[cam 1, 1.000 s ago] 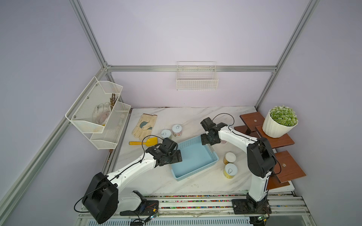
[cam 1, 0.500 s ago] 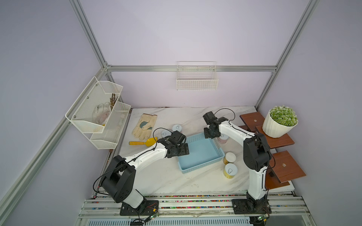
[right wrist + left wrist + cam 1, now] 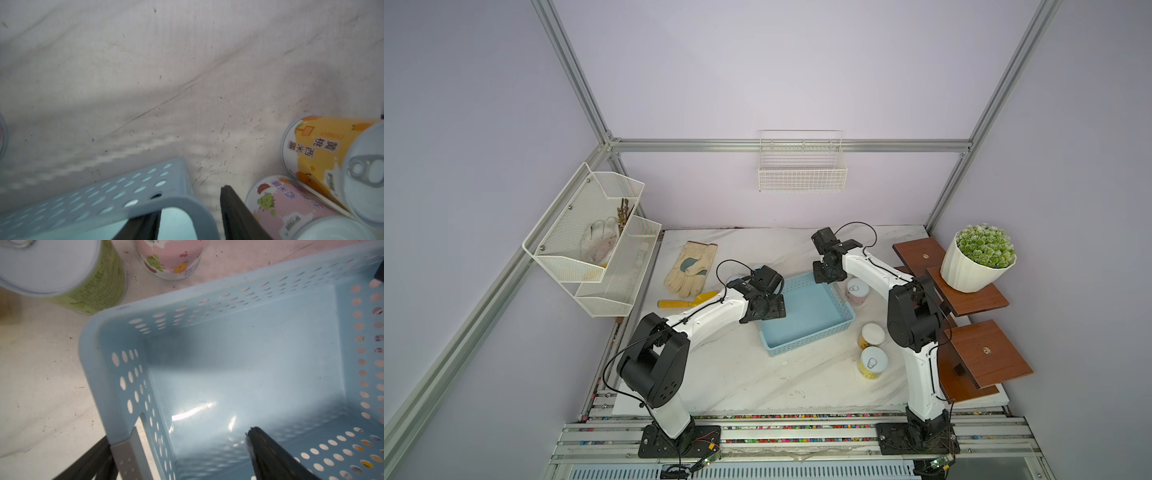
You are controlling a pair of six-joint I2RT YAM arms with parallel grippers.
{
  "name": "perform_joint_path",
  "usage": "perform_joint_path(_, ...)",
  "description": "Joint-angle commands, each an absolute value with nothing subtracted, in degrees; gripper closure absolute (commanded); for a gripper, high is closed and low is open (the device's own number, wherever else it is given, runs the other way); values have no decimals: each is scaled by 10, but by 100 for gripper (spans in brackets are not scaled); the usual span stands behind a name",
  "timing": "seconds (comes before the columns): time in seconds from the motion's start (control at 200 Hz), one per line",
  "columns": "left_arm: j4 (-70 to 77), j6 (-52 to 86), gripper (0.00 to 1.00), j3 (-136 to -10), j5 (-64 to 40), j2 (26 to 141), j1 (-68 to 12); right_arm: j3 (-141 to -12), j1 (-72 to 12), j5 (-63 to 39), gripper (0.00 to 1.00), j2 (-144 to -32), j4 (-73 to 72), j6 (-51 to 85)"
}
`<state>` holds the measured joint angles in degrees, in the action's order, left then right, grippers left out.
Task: Put the canned food in the basket
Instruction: Move the basket to the center of the board.
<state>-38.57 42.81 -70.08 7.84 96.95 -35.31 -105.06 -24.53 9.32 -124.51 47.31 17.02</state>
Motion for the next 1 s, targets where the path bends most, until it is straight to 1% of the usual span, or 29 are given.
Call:
perform_joint_path(0.0, -358, 416, 0, -719, 68, 963, -355, -1062, -252, 79, 33, -1240, 485, 164)
perform_joint_path(0.02, -360, 416, 0, -718, 68, 960, -355, -1060, -252, 80, 27, -1237, 485, 164)
perform_joint_path(0.06, -362, 417, 0, -714, 71, 954, -354, -1055, -252, 80, 19, -1228, 484, 164)
perform_joint_path(0.105, -371, 417, 0, -712, 80, 946, -354, -1046, -252, 83, 13, -1216, 482, 163)
perform_joint_path(0.24, -413, 414, 0, -710, 116, 903, -352, -997, -252, 83, 7, -1150, 464, 165)
perform_joint_path(0.36, -441, 398, 0, -697, 149, 846, -352, -914, -252, 75, 2, -1063, 428, 170)
perform_joint_path(0.44, -456, 393, 0, -685, 176, 815, -352, -851, -252, 74, 1, -1002, 405, 182)
perform_joint_path(0.505, -461, 388, 0, -673, 193, 766, -352, -805, -252, 79, 1, -957, 392, 200)
perform_joint_path(0.56, -434, 366, 0, -644, 206, 732, -352, -770, -252, 90, 1, -922, 387, 226)
perform_joint_path(0.635, -379, 328, 0, -591, 189, 682, -352, -737, -252, 93, 1, -887, 391, 251)
perform_joint_path(0.67, -367, 315, 0, -574, 173, 667, -352, -713, -252, 87, 1, -847, 385, 262)
perform_joint_path(0.78, -354, 298, 0, -559, 106, 641, -351, -622, -252, 45, 1, -767, 335, 268)
perform_joint_path(0.835, -332, 282, 0, -546, 66, 631, -352, -586, -252, 41, 1, -728, 328, 273)
perform_joint_path(0.9, -299, 269, 0, -529, 26, 619, -352, -557, -253, 48, 1, -690, 342, 287)
perform_joint_path(0.995, -247, 257, 0, -510, -26, 608, -356, -536, -259, 81, 1, -656, 403, 329)
